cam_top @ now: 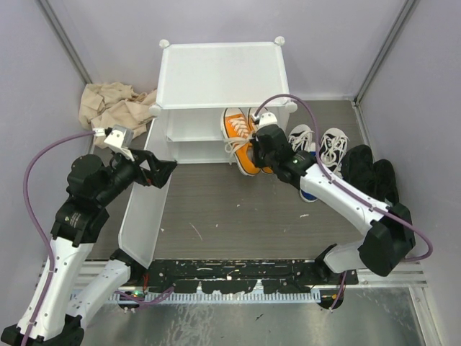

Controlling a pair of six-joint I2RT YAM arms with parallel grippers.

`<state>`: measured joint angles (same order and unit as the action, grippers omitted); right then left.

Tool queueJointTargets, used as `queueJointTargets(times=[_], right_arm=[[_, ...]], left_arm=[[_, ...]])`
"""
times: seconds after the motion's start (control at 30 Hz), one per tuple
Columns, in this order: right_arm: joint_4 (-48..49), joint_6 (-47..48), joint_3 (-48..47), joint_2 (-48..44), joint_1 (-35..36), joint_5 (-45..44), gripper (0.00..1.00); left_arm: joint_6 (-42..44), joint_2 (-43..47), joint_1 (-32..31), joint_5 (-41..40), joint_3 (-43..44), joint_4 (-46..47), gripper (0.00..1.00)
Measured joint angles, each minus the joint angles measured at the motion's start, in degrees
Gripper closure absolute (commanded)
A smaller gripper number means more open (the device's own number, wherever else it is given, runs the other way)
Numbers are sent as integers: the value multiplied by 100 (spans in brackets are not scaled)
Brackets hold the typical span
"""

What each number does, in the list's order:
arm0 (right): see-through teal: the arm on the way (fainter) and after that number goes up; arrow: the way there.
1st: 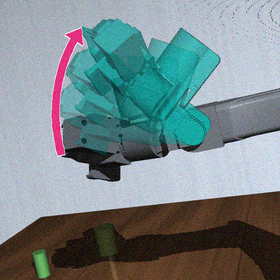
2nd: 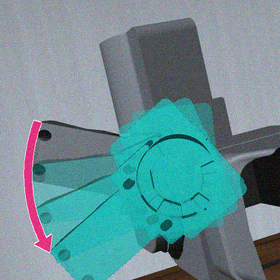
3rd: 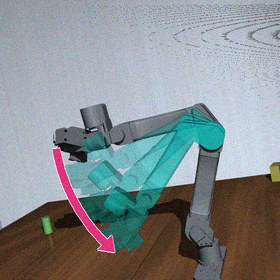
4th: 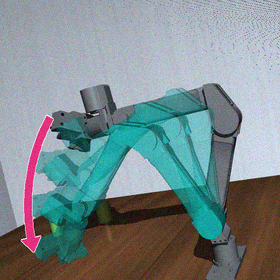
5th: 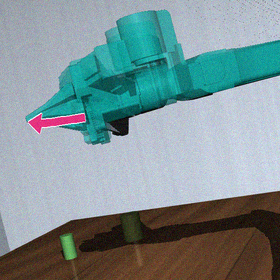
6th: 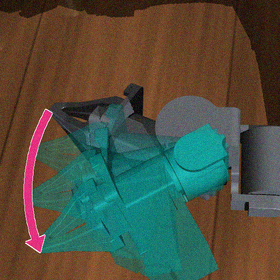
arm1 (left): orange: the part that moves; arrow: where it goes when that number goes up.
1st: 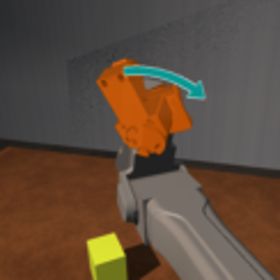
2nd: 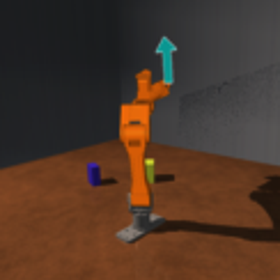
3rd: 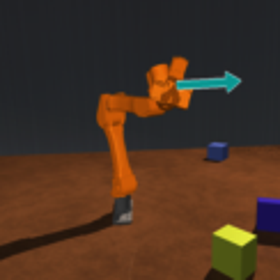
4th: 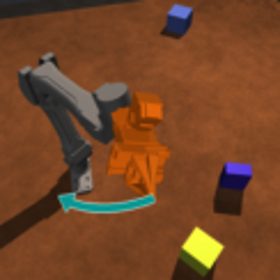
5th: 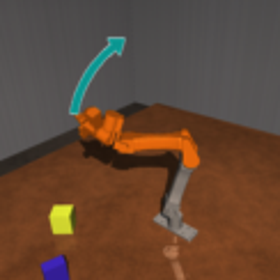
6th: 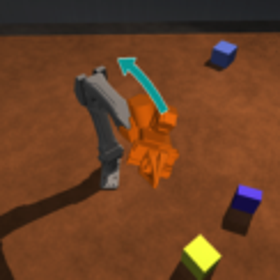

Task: Place and organize the shoes in the shoe cabinet

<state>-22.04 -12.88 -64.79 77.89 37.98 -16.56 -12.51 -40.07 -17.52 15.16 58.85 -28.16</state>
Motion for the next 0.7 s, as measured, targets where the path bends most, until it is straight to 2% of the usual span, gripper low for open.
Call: queueJointTargets(times=[0.33,0.7], right_arm=[[586,184,-809,765,-247,35,99],[811,245,-1062,1399,-514,-26,99]], left_arm=[[13,0,0,0,0,-2,2],[42,9,0,-2,0,-24,2]])
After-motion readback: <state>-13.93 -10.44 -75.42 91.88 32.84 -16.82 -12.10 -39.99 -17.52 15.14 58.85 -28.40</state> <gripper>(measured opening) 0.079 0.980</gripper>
